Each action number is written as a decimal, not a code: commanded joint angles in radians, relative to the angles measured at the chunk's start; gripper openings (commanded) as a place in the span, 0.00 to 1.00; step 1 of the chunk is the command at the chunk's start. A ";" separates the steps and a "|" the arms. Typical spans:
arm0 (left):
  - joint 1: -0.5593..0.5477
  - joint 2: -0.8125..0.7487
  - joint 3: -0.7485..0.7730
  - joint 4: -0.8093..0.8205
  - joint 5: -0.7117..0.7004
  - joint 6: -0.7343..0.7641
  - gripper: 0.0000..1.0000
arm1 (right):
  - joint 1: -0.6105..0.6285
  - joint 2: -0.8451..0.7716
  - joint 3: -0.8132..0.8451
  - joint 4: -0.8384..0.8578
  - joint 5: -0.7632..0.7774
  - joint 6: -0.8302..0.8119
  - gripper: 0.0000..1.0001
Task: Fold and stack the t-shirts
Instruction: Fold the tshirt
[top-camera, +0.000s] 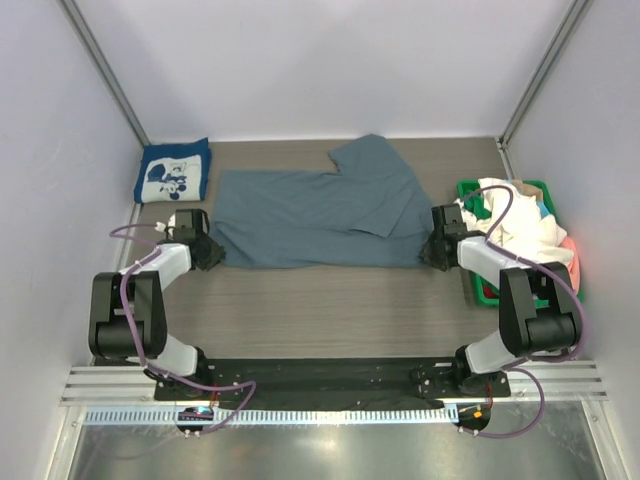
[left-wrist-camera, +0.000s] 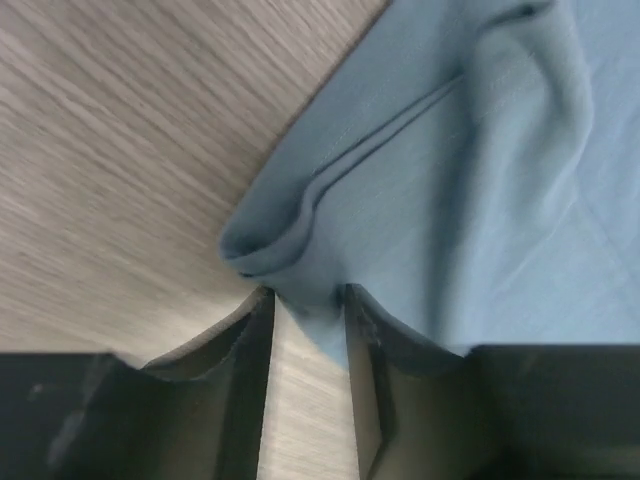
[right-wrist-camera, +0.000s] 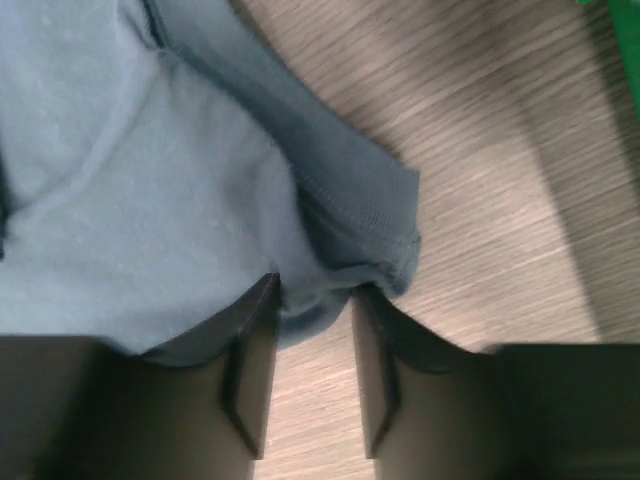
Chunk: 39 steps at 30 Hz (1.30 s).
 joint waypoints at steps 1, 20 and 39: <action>0.006 0.055 0.025 0.030 0.028 -0.003 0.17 | -0.007 0.046 -0.015 0.064 0.026 0.000 0.30; 0.084 -0.354 0.071 -0.317 0.005 0.006 0.00 | -0.038 -0.219 0.065 -0.153 -0.013 0.032 0.01; 0.106 -0.756 -0.039 -0.586 0.008 -0.117 0.58 | -0.039 -0.622 -0.161 -0.317 -0.148 0.113 0.72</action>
